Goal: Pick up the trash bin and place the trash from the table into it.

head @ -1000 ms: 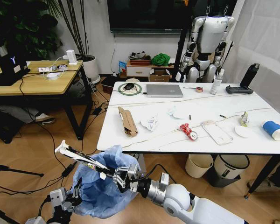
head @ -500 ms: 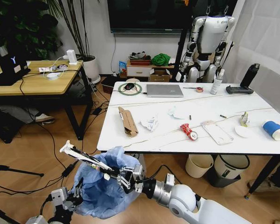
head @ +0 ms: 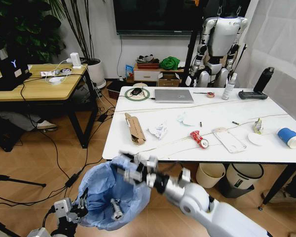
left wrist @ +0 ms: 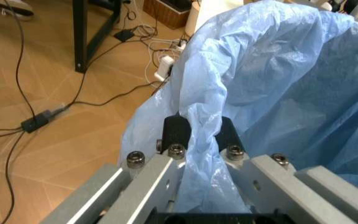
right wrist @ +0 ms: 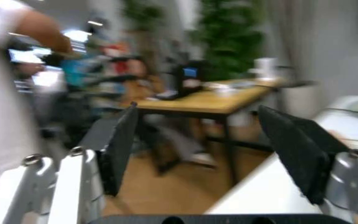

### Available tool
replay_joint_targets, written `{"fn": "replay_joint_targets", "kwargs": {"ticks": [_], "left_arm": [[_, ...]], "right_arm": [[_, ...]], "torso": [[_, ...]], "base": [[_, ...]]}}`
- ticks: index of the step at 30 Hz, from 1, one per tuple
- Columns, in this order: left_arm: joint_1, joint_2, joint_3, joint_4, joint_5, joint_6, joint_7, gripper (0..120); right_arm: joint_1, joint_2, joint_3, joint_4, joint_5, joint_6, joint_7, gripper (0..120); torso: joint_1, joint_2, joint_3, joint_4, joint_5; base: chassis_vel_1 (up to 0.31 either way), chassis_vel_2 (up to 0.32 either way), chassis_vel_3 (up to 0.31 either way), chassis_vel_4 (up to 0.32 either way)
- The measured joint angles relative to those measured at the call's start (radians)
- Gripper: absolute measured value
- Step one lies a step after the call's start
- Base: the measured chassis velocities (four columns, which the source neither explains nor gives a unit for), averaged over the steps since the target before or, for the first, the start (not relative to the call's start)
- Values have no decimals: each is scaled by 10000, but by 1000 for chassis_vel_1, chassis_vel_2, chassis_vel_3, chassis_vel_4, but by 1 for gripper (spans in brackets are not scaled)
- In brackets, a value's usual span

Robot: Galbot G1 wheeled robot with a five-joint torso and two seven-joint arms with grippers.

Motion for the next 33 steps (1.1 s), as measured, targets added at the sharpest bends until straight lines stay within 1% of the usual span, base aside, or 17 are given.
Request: {"fn": "replay_joint_targets", "kwargs": {"ticks": [1,3,4,5,6,7,8,9,11,14,15,17,19,24,29,31,33], "left_arm": [[21,-14,-10,-19,18,0,4,0],[76,-45,-48,-71,48,-8,20,0],[93,-54,-60,-82,57,-12,27,0],[112,-75,-68,-96,69,-18,34,0],[119,-100,-74,-105,81,-24,43,0],[119,-100,-74,-105,81,-24,43,0],[122,-124,-75,-107,96,-33,47,0],[123,-168,-71,-108,126,-42,50,0],[116,-227,-38,-108,174,-55,58,0],[128,-245,-35,-149,183,-73,64,0],[128,-245,-35,-149,183,-73,64,0],[155,-242,-52,-181,178,-85,76,0],[169,-232,-64,-188,178,-94,81,0],[161,-228,-65,-192,178,-99,87,0],[148,-235,-55,-193,190,-105,90,0],[146,-235,-45,-192,190,-109,92,0],[144,-231,-43,-193,191,-113,93,0]], "right_arm": [[233,209,-94,-134,-151,-275,540,80],[883,725,-428,-436,-541,-1422,2033,88],[1036,900,-480,-525,-592,-1840,2355,91],[1262,1244,-508,-678,-639,-2591,2733,96],[1416,1499,-493,-818,-671,-3141,2816,98],[1416,1499,-493,-818,-671,-3141,2816,98],[1535,1692,-449,-968,-727,-3545,2780,99],[1716,2003,-357,-1302,-1031,-4153,2608,100],[1958,2433,-262,-2017,-1625,-4901,2292,100],[2115,2646,-116,-2362,-1793,-5862,2229,100],[2115,2646,-116,-2362,-1793,-5862,2229,100],[2215,2783,123,-2493,-1798,-6831,2247,100],[2290,2928,340,-2689,-1778,-7444,2248,100],[2429,3141,487,-3228,-1871,-7727,2246,100],[2555,3395,523,-3962,-2191,-7421,2181,99],[2589,3476,566,-4248,-2445,-7163,2036,90],[2589,3498,605,-4290,-2483,-7115,1991,84]], "torso": [[0,0,0,1,1],[0,0,0,4,-2],[0,0,0,3,-3],[0,-1,0,1,-1],[1,0,0,3,0],[1,0,0,3,0],[0,-1,0,4,1],[0,0,0,4,-1],[0,-1,0,2,0],[0,-1,0,0,0],[0,-1,0,0,0],[0,-1,0,0,1],[0,0,-1,-1,1],[0,-1,-1,-1,2],[0,-1,-1,0,2],[0,-1,0,1,2],[0,-1,-1,1,2]], "base": [[0,0,0,0],[0,0,0,0],[0,0,0,0],[0,0,0,0],[0,0,0,0],[0,0,0,0],[0,0,0,0],[0,0,0,0],[0,0,0,0],[0,0,0,0],[0,0,0,0],[0,0,0,0],[0,0,0,0],[0,0,0,0],[0,0,0,0],[0,0,0,0],[0,0,0,0]]}}
